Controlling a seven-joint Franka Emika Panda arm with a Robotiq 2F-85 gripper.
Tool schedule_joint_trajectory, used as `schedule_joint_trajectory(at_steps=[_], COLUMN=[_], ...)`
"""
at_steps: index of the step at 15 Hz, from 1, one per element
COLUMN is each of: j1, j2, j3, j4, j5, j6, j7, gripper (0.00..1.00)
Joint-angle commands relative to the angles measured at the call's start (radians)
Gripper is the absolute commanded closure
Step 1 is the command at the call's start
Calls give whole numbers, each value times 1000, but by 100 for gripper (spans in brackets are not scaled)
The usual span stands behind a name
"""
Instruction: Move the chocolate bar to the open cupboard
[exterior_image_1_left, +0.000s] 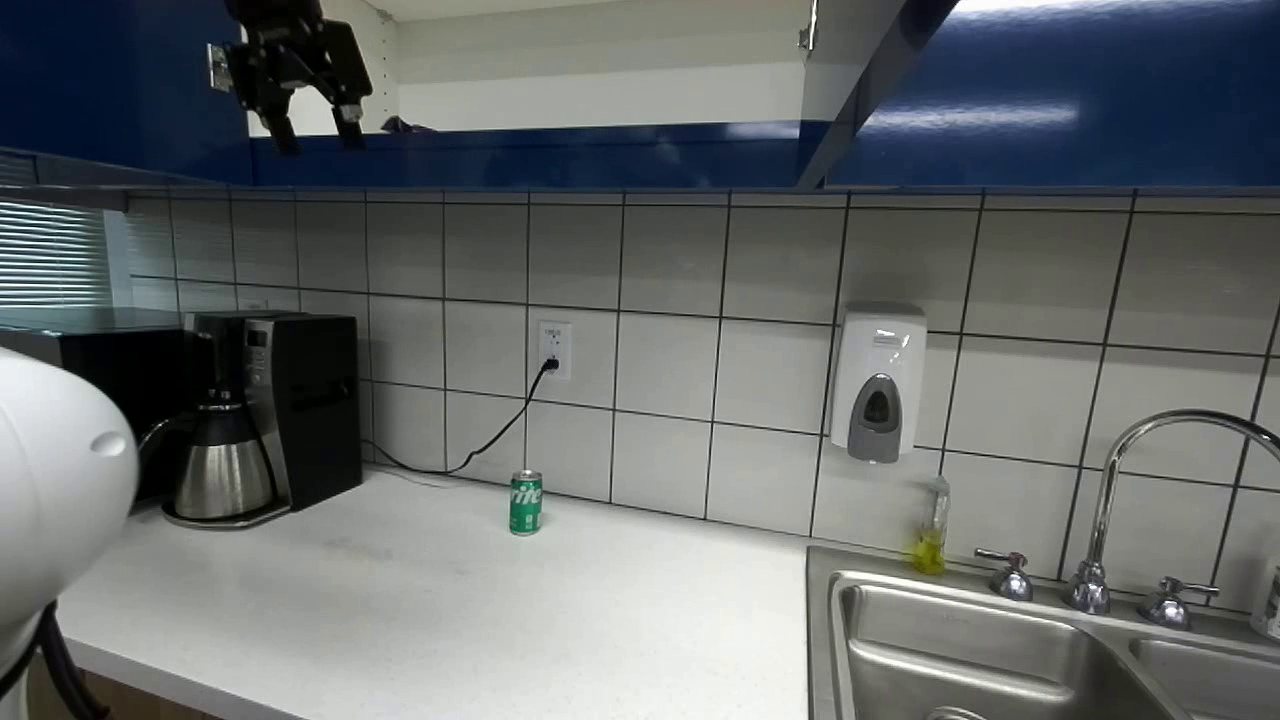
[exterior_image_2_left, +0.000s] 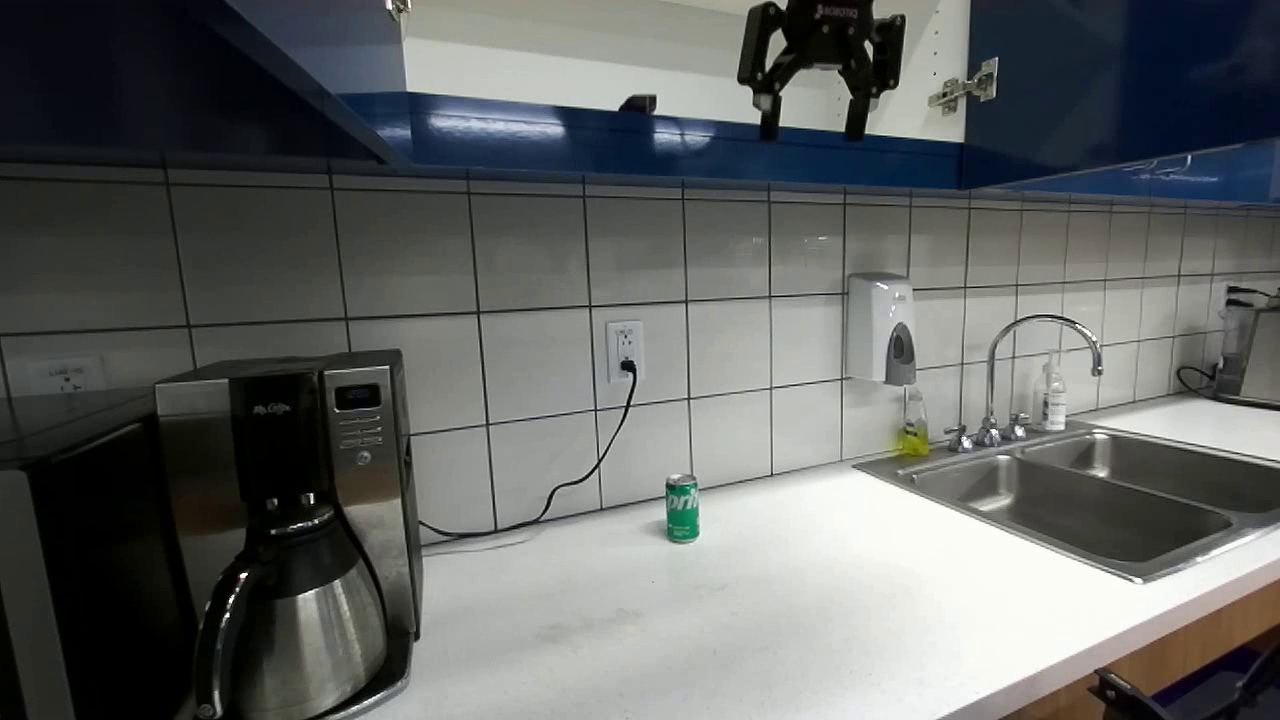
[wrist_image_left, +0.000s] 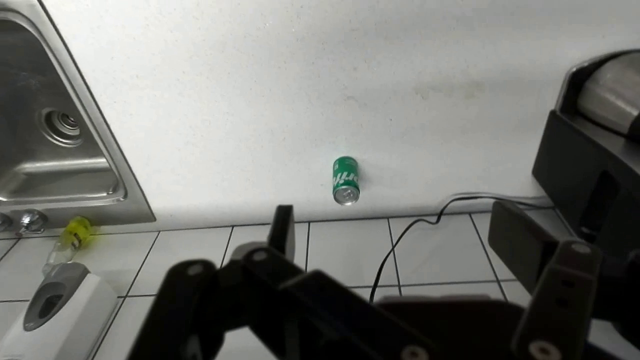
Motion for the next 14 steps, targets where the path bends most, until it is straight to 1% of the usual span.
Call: schedule_joint_trajectory(at_steps=[1,5,9,10,14], j1=[13,20,21,8,9], j2=[-36,-36,-40,-7,-4], j3=[-7,-1,2,9,9], j4=[-109,-232,-320,-268,-276], j5=[18,37,41,26,26], j6=[22,53,59,36,37], j7=[-106,-126,-118,-107,-107], gripper=[0,0,0,0,0])
